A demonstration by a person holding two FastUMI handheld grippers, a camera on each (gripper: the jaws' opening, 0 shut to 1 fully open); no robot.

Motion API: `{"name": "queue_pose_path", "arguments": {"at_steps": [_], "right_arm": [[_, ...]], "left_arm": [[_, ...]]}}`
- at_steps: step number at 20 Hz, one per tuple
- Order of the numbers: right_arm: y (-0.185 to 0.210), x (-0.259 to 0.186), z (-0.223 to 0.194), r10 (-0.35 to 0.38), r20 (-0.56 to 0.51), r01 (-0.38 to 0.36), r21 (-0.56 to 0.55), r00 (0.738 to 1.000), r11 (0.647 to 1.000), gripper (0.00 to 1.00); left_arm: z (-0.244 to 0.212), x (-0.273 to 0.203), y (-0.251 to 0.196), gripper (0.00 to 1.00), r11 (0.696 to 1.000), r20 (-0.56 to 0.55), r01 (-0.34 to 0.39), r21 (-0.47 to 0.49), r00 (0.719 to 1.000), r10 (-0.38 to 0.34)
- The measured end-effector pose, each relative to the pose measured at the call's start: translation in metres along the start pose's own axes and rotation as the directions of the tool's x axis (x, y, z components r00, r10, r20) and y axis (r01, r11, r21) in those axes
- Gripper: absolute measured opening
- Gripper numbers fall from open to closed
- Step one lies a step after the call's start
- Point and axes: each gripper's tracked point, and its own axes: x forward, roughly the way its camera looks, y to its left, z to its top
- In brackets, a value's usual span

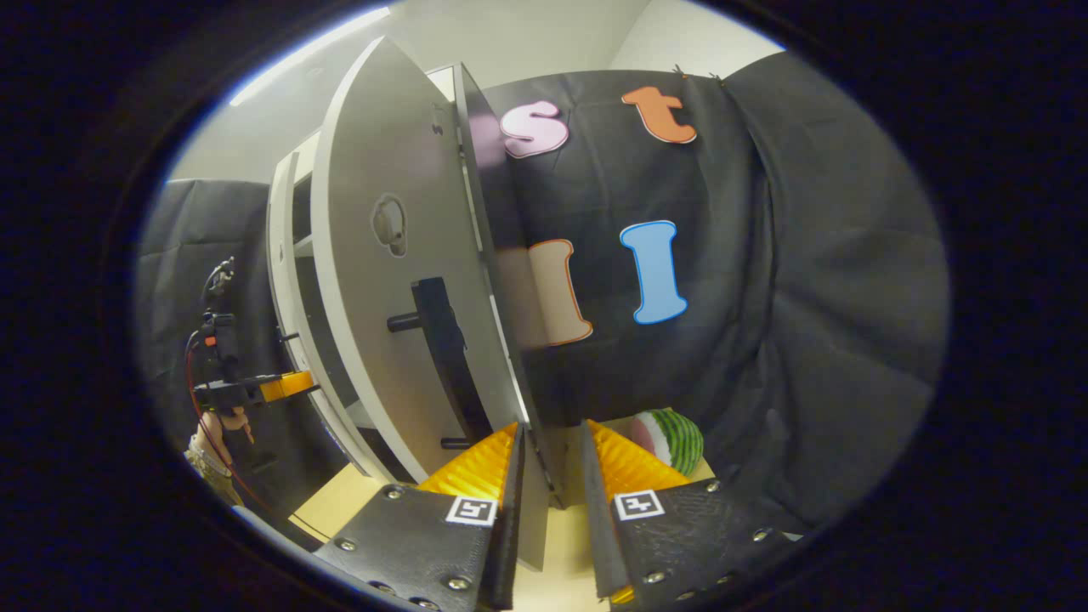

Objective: Open the right door of the double-door shoe cabinet with the right hand, and open the left door with the left hand.

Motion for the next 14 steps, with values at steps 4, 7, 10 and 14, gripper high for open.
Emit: {"name": "queue_pose_path", "arguments": {"at_steps": [4, 7, 10, 14], "right_arm": [[-0.005, -0.004, -0.002, 0.001, -0.004, -0.001, -0.008, 1.0, 1.0, 0.36], [-0.008, -0.004, -0.005, 0.0, -0.013, 0.0, -0.003, 1.0, 1.0, 0.36], [-0.009, -0.003, -0.008, 0.005, -0.021, -0.005, 0.004, 1.0, 1.0, 0.36], [-0.005, -0.001, -0.013, 0.017, -0.035, -0.016, 0.004, 0.999, 1.0, 0.36]], "left_arm": [[-0.001, -0.009, 0.006, 0.18, 1.0, 0.006, 0.001, 0.001, 1.0, -0.001], [-0.002, -0.012, 0.008, 0.18, 1.0, 0.005, 0.002, 0.005, 1.0, -0.002], [-0.004, -0.02, 0.013, 0.18, 1.0, -0.003, 0.002, 0.021, 1.0, -0.002], [-0.005, -0.029, 0.021, 0.18, 1.0, 0.001, 0.005, 0.029, 1.0, -0.005]]}}
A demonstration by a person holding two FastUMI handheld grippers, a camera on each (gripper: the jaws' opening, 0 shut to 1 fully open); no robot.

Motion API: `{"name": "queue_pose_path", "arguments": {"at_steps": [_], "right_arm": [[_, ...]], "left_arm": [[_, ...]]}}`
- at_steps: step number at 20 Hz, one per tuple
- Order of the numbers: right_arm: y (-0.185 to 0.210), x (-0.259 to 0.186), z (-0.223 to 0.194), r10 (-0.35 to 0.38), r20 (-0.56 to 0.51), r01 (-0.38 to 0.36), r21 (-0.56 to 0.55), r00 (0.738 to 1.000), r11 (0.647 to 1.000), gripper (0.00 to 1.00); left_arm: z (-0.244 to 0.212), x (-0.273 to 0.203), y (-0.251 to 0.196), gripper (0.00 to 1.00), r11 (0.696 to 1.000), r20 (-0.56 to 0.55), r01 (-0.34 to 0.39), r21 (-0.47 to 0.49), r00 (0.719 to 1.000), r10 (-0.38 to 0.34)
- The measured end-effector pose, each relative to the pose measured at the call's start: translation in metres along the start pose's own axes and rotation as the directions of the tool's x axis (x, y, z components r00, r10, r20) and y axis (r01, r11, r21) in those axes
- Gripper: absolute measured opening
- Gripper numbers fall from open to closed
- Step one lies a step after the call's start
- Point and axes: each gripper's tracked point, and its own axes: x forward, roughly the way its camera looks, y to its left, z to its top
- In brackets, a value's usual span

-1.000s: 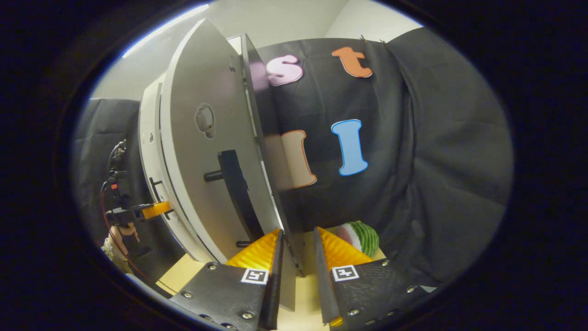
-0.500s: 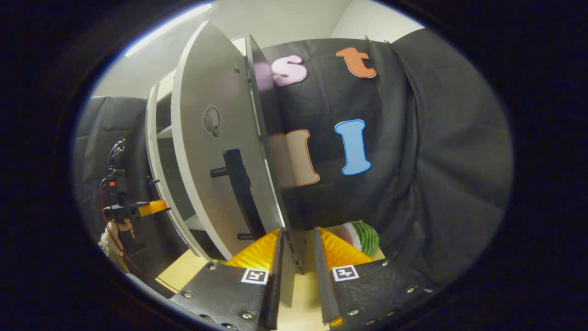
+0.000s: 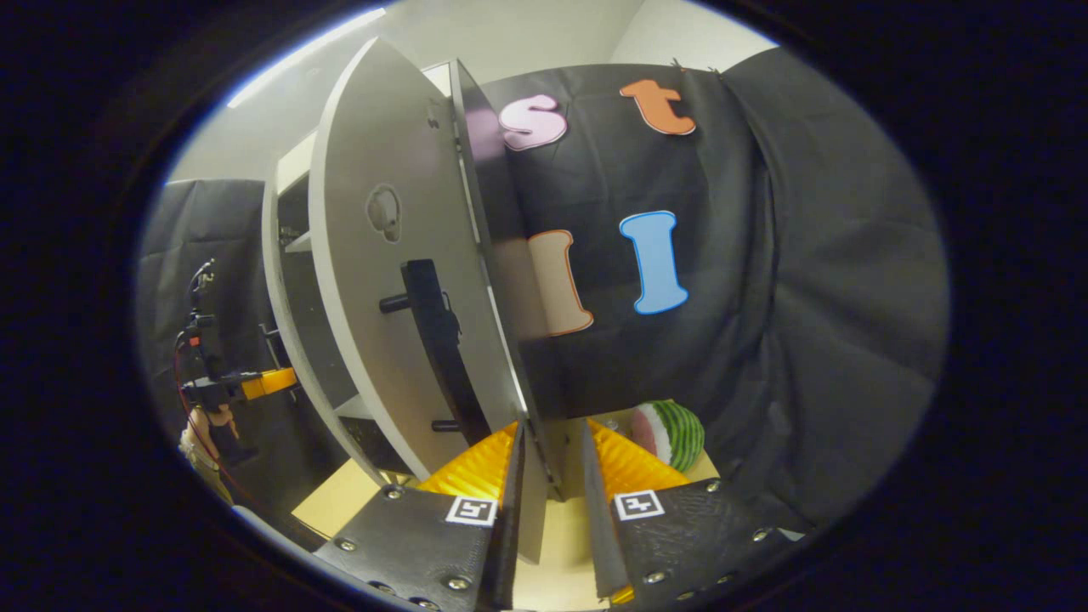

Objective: Open the right door of the double-door shoe cabinet with the right hand, and open the left door with the left hand.

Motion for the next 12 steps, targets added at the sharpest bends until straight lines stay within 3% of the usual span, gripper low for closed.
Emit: {"name": "queue_pose_path", "arguments": {"at_steps": [12], "right_arm": [[0.008, -0.004, -0.009, 0.007, -0.011, -0.007, -0.004, 1.0, 1.0, 0.36]], "left_arm": [[-0.005, -0.035, 0.038, 0.17, 0.999, 0.027, 0.029, 0.038, 0.999, -0.03]]}}
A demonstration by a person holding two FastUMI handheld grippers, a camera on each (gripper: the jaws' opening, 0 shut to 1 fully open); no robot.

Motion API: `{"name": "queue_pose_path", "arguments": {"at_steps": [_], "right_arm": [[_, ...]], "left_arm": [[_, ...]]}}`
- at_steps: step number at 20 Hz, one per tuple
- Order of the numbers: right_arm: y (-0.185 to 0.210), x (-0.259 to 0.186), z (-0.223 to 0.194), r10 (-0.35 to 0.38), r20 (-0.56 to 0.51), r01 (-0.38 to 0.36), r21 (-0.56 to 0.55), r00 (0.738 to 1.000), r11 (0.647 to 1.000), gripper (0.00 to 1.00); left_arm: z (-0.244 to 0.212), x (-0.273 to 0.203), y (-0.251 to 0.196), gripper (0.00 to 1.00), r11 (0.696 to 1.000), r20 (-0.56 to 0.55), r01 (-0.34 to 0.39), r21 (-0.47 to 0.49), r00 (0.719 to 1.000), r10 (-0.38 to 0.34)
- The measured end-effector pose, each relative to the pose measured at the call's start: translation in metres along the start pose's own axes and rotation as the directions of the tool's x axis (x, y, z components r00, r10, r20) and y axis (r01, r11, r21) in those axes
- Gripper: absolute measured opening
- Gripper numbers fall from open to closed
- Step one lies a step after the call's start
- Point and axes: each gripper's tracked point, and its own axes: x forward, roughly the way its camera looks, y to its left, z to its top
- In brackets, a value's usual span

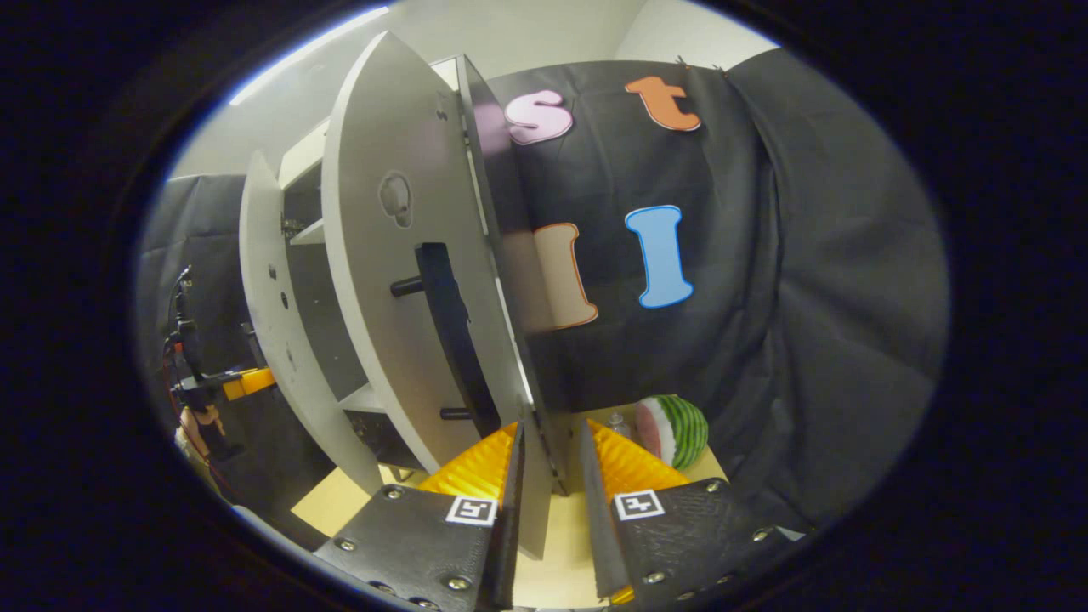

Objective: Open the right door of the double-door shoe cabinet with the right hand, and open the left door with the left hand.

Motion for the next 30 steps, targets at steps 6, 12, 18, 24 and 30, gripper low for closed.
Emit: {"name": "queue_pose_path", "arguments": {"at_steps": [6, 12, 18, 24, 30], "right_arm": [[0.009, -0.003, -0.004, 0.002, 0.007, -0.002, 0.007, 1.0, 1.0, 0.36], [0.01, -0.011, -0.007, -0.022, 0.023, 0.022, 0.022, 0.999, 1.0, 0.36], [0.012, -0.021, -0.007, -0.04, 0.036, 0.038, 0.041, 0.999, 0.998, 0.36], [0.015, -0.032, -0.013, -0.057, 0.033, 0.055, 0.044, 0.998, 0.998, 0.36], [0.018, -0.036, -0.014, -0.055, 0.036, 0.053, 0.039, 0.998, 0.998, 0.36]], "left_arm": [[-0.003, -0.02, 0.037, 0.13, 0.999, 0.016, -0.039, 0.014, 0.999, 0.039], [-0.008, -0.032, 0.091, 0.04, 0.987, 0.019, -0.147, 0.062, 0.989, 0.146], [-0.009, -0.035, 0.121, 0.01, 0.992, 0.039, -0.127, 0.005, 0.991, 0.127], [-0.011, -0.035, 0.132, 0.01, 0.997, 0.047, -0.073, -0.015, 0.996, 0.073], [-0.011, -0.034, 0.143, 0.02, 0.999, 0.081, -0.021, -0.028, 0.996, 0.023]]}}
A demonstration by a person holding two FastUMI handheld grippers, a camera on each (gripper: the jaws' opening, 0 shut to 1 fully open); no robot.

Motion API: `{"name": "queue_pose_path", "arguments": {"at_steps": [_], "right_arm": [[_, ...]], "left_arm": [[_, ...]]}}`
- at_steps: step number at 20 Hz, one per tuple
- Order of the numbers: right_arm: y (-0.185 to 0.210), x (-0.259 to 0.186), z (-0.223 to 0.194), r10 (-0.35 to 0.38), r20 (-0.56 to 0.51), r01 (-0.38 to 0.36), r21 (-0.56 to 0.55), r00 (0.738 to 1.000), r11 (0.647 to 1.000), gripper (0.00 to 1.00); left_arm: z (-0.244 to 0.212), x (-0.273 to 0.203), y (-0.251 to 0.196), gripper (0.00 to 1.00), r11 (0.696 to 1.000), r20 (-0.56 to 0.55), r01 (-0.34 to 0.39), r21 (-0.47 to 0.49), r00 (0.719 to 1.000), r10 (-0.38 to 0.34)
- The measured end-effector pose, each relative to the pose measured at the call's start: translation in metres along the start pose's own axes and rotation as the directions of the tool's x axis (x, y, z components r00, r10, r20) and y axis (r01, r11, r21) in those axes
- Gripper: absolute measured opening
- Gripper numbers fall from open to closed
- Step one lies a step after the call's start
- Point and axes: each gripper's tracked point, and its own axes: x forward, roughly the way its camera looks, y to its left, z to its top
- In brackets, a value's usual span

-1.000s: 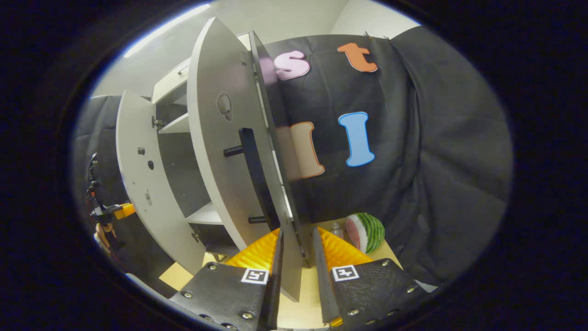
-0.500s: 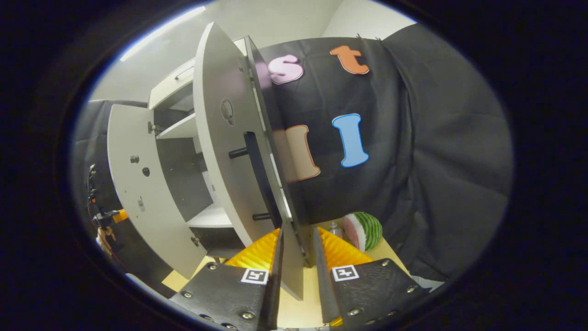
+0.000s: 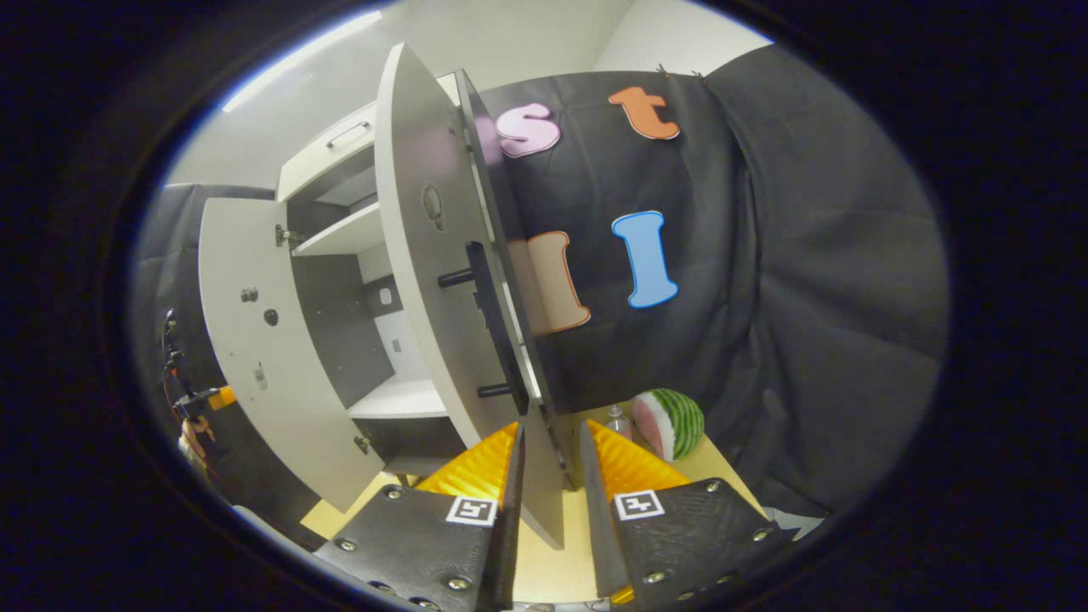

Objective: Open the right door of the double-door shoe cabinet with the right hand, and open the left door with the left hand.

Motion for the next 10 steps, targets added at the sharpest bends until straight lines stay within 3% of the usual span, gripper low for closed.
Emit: {"name": "queue_pose_path", "arguments": {"at_steps": [3, 4, 7, 10], "right_arm": [[0.0, 0.001, 0.0, 0.006, -0.001, -0.006, 0.003, 1.0, 1.0, 0.36], [0.001, 0.001, 0.0, 0.009, -0.001, -0.009, 0.004, 1.0, 1.0, 0.36], [0.003, 0.002, 0.002, 0.025, 0.004, -0.025, 0.004, 1.0, 1.0, 0.36], [0.009, -0.003, 0.008, 0.044, 0.011, -0.044, -0.008, 0.999, 0.999, 0.36]], "left_arm": [[0.0, -0.005, 0.01, 0.07, 0.999, 0.011, -0.013, 0.05, 1.0, 0.013], [0.001, -0.008, 0.013, 0.2, 0.998, 0.012, -0.02, 0.055, 1.0, 0.02], [-0.001, -0.02, 0.016, 0.37, 0.997, 0.01, -0.046, 0.069, 0.999, 0.045], [-0.007, -0.036, 0.02, 0.4, 0.993, -0.018, -0.091, 0.068, 0.996, 0.093]]}}
